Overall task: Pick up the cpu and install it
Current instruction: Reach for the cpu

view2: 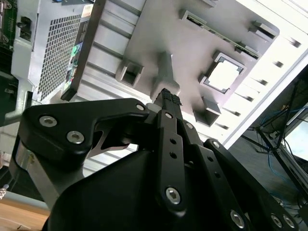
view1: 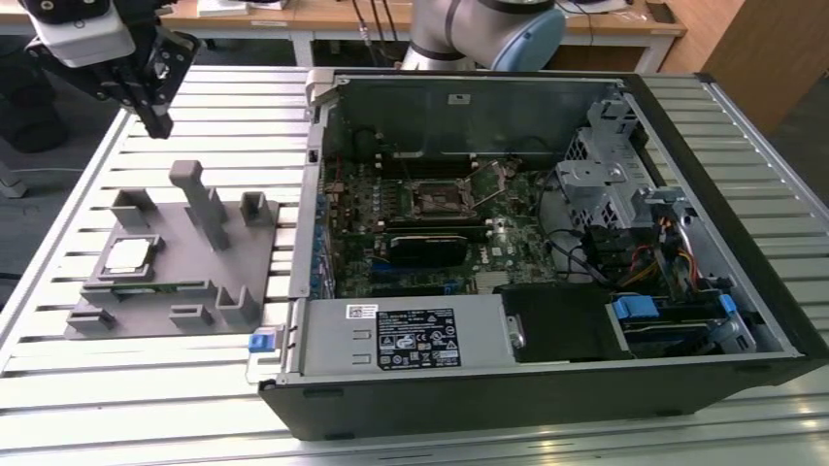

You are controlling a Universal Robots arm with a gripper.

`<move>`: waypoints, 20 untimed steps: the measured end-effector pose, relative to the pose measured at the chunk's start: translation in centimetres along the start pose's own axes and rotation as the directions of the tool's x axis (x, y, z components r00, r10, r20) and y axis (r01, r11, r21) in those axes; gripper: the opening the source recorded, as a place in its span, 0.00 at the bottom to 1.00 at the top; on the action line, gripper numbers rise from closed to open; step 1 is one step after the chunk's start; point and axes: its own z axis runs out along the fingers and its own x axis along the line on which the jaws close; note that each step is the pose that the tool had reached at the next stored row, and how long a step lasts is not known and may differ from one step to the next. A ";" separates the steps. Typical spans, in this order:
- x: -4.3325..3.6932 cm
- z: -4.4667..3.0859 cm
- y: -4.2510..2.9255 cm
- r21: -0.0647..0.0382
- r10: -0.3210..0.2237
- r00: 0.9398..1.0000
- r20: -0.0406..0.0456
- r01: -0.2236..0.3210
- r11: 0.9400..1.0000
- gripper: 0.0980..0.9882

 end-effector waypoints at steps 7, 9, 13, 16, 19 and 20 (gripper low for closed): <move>2.07 0.06 -0.16 0.000 0.000 1.000 0.000 0.000 1.000 0.01; 2.64 0.07 -0.20 0.000 0.000 1.000 0.000 0.000 1.000 0.01; 3.76 0.11 -0.29 0.000 0.000 1.000 -0.001 0.000 1.000 0.01; 4.88 0.14 -0.38 0.000 0.000 1.000 -0.001 0.000 1.000 0.01; 6.06 0.19 -0.47 0.000 0.000 1.000 -0.001 0.000 1.000 0.01; 6.42 0.21 -0.50 0.000 0.000 1.000 -0.001 0.000 1.000 0.01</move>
